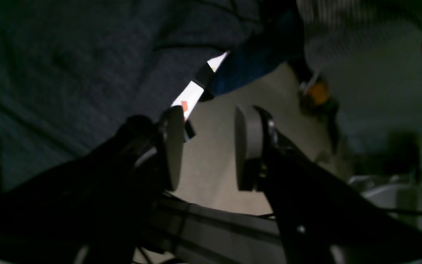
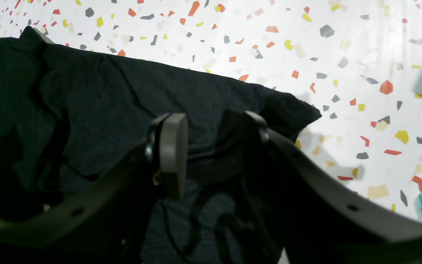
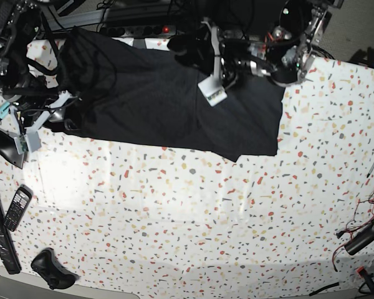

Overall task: Fold the T-shirt properly
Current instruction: 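Release the left gripper and flatten the folded shirt with the right gripper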

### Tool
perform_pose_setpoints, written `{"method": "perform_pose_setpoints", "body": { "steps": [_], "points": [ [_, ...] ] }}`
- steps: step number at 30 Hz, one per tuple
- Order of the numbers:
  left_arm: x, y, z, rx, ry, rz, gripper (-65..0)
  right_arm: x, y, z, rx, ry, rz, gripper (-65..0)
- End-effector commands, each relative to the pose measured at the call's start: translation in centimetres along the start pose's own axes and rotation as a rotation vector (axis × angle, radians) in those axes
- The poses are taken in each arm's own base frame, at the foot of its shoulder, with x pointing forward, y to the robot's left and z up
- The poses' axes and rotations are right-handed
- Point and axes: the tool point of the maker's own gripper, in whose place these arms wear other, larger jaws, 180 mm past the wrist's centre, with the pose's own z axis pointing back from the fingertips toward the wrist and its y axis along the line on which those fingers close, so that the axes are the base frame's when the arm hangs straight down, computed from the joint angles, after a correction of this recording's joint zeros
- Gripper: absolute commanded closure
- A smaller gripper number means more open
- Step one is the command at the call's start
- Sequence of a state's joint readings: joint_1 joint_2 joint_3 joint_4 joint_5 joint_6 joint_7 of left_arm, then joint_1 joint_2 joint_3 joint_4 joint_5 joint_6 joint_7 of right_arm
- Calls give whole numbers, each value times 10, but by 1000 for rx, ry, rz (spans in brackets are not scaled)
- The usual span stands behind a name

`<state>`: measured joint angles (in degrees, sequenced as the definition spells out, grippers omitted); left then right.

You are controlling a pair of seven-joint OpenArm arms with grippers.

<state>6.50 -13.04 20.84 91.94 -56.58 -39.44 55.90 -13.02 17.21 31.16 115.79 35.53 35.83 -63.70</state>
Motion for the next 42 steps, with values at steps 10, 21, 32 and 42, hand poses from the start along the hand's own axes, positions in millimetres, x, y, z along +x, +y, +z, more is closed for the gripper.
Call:
{"method": "perform_pose_setpoints", "body": {
  "steps": [10, 21, 32, 42],
  "points": [
    [79, 60, 67, 217, -208, -96, -232, 12, 4, 5, 24, -37, 18, -235],
    [58, 120, 134, 570, -244, -82, -232, -36, -13, 15, -50, 119, 31, -236],
    [60, 141, 194, 721, -344, -35, -233, -100, -88, 17, -94, 313, -158, -236],
    [59, 142, 199, 734, -350, -29, -233, -132, -110, 5, -12, 349, -349, -236]
  ]
}}
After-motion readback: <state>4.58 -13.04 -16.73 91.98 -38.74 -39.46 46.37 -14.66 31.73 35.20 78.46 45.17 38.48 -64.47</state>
